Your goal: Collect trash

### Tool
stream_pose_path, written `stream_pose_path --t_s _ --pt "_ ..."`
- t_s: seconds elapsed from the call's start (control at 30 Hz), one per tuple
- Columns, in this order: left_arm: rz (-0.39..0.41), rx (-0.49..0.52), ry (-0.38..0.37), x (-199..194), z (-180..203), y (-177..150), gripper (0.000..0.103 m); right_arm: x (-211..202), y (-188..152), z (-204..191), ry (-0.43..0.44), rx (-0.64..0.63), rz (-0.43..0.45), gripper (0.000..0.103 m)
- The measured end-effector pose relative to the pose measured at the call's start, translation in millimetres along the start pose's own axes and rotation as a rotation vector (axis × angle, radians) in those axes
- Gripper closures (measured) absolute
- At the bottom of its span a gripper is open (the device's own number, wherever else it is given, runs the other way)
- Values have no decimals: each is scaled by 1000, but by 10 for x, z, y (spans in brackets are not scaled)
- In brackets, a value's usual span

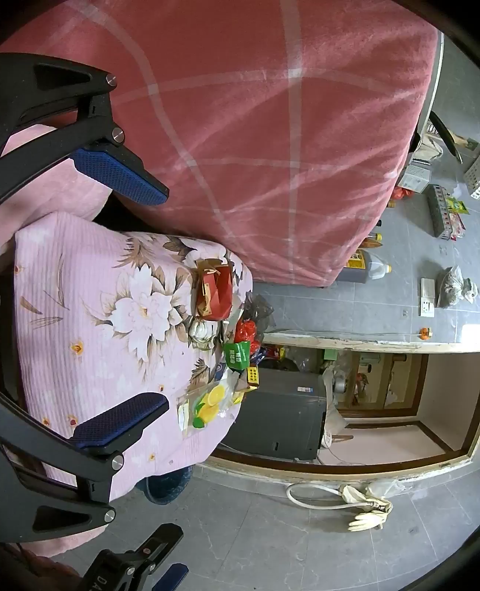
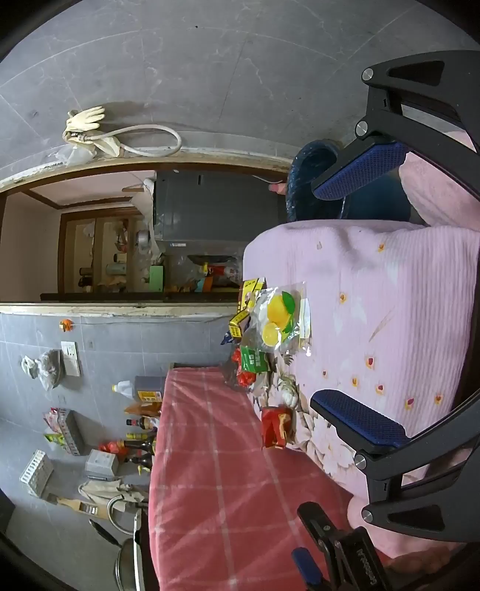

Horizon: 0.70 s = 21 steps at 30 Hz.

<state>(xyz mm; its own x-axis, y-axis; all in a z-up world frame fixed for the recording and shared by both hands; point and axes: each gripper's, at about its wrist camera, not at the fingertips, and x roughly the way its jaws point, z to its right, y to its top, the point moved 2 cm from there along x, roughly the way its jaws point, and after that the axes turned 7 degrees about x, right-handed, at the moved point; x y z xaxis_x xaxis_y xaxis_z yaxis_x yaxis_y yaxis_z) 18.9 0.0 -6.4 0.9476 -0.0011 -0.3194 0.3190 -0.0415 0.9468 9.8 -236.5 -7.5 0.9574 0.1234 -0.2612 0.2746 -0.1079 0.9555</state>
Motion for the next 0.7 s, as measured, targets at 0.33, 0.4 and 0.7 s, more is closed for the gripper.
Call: stream_pose_path --t_s 0.33,0.4,0.7 --pt "-3 0 0 -12 -10 -3 4 -2 -4 -6 0 -1 1 0" --pt "-2 -2 2 -24 -19 -2 4 -7 -5 -5 1 0 2 0" --pt "-4 -2 0 2 -26 -26 4 -3 -12 1 -1 1 0 0"
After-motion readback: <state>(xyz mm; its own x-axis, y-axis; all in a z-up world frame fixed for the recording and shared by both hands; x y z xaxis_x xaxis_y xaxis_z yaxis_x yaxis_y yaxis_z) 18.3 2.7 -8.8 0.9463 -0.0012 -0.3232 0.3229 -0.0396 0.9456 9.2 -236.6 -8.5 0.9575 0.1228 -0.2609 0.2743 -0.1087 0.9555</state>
